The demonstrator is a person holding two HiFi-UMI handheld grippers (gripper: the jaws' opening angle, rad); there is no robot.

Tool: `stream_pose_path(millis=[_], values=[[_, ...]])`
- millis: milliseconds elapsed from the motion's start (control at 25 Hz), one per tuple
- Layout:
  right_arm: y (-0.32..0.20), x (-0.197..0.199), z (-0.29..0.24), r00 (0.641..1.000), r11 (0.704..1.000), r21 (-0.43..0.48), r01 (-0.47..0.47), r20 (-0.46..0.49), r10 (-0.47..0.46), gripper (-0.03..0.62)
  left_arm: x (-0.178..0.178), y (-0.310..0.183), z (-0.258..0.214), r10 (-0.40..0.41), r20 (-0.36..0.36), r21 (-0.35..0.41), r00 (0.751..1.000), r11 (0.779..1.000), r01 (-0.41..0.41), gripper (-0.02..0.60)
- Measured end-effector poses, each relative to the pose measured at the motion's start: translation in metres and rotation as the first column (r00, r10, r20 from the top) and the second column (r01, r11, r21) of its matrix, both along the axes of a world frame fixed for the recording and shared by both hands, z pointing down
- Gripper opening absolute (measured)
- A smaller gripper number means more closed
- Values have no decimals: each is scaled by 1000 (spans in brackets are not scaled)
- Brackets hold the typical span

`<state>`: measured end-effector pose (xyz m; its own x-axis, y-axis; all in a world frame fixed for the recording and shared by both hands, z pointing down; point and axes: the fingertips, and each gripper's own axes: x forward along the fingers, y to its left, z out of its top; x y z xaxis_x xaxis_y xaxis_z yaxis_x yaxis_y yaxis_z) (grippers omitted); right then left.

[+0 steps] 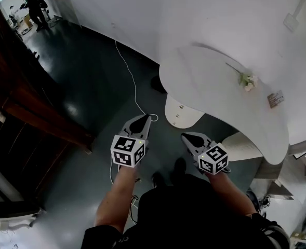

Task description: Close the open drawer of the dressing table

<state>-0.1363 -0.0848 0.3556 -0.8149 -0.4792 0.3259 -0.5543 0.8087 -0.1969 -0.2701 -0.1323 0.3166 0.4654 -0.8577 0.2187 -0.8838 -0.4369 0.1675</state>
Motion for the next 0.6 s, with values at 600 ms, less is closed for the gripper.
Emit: stream_pose_path(millis=[600], values=[[-1,61,-63,993,999,41,-6,116,2,6,39,44,-79,-67,-41,99,997,993,71,0]])
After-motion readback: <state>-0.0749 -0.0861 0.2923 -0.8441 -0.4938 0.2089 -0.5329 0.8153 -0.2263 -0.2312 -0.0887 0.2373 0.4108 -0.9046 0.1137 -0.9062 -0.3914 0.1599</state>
